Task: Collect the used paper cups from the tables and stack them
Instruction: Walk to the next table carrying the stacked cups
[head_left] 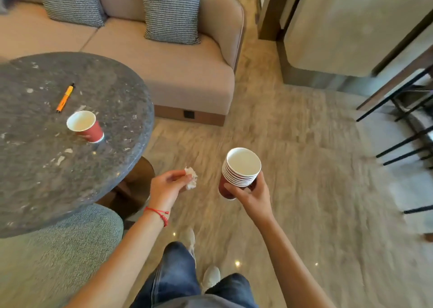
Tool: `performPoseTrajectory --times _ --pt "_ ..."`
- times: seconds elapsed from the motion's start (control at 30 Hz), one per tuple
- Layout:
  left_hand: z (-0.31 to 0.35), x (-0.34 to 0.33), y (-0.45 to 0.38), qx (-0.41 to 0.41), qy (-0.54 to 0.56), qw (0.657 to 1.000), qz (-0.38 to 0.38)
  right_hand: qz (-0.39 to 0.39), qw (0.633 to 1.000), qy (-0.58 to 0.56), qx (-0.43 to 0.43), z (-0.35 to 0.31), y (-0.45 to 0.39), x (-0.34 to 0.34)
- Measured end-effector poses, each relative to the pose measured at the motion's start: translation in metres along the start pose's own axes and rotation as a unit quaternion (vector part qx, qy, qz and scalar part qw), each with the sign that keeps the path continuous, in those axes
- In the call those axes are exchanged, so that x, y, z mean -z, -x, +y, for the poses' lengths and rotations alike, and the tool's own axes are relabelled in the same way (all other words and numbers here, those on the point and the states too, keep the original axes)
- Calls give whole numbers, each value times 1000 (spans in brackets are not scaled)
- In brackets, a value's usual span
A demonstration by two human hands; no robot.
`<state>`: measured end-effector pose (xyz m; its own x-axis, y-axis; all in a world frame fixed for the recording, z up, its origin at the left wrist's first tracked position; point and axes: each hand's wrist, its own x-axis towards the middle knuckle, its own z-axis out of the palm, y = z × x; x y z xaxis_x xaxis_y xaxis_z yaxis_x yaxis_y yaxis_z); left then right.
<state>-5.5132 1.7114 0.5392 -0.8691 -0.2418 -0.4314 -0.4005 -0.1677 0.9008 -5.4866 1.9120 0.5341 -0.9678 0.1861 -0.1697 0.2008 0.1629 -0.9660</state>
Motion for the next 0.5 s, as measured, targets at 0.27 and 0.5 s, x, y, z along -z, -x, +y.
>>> performPoseTrajectory --times 0.27,0.5 --pt "39 16 -106 16 41 998 52 -65 998 12 7 -23 -116 -64" --pt "69 40 -161 9 68 990 121 -136 990 34 29 -55 -186 -128"
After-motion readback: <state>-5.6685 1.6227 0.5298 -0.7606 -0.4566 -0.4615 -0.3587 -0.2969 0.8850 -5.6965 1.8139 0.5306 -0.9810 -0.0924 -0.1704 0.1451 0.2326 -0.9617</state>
